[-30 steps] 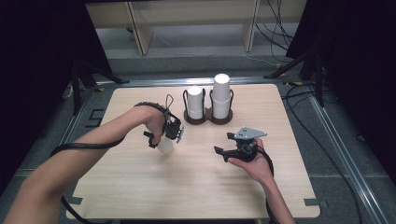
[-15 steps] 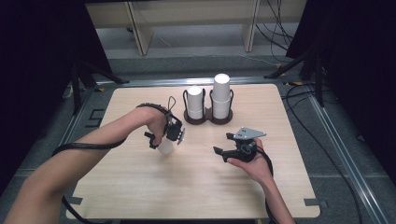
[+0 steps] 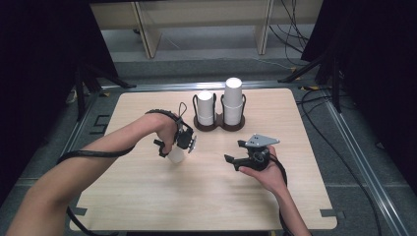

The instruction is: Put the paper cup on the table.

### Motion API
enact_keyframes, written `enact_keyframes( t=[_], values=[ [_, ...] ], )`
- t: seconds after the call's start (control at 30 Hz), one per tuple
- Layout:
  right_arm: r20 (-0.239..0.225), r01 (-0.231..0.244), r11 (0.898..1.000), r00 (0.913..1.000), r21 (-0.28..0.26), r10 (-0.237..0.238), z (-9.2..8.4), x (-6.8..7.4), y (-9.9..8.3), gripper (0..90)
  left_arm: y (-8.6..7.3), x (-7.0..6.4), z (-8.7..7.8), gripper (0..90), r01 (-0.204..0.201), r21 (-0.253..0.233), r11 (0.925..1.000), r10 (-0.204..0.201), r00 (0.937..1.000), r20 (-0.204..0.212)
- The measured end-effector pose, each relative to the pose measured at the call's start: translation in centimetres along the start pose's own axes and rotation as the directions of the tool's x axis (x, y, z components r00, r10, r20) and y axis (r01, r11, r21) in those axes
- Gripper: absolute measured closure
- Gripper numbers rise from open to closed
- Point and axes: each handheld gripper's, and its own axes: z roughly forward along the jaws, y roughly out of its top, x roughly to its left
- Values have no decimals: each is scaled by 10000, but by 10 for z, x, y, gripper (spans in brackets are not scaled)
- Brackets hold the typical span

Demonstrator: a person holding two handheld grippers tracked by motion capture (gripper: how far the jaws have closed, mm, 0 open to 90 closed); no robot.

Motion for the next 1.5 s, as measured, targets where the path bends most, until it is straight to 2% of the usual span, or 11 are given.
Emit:
enact_keyframes(
  t=[0.23,0.7,0.73,0.77,0.8,0.83,1.0,1.03,1.17,1.23,1.5],
  values=[
    [60,188,9998,9998,-106,-187,0,-1,1,194,2,0,2,315,-27,-32,10000,27,10000,-17],
    [26,85,10000,10000,-38,-85,1,0,0,195,5,0,4,308,-180,-17,9998,180,9998,91],
    [21,76,10000,10000,-37,-76,1,0,0,195,5,-7,10,307,865,-913,9921,-871,9962,-21],
    [49,116,9999,9999,-65,-116,1,-1,0,194,5,-7,10,307,852,-894,9923,-857,9963,-10],
    [55,104,9999,9999,-57,-104,1,-1,0,194,6,-1,5,306,-170,-16,9999,170,9998,94],
    [37,128,9999,9999,-73,-128,2,-1,0,195,6,-1,5,305,-238,58,9997,238,9996,117],
    [76,245,9997,9997,-41,-245,1,-1,1,195,7,-1,6,300,-274,65,9996,273,9995,157],
    [-77,-62,9999,10000,95,63,1,1,0,194,7,-2,6,299,-237,36,9997,237,9997,118],
    [-90,-130,9998,9999,117,132,1,1,0,194,8,-2,7,294,-277,46,9996,276,9996,105],
    [2,126,9999,9999,37,-126,2,0,0,194,9,-2,7,290,-267,45,9996,266,9996,136],
    [-29,129,9999,9999,5,-129,2,0,0,194,10,-3,7,279,-363,23,9993,363,9992,196]
  ],
)
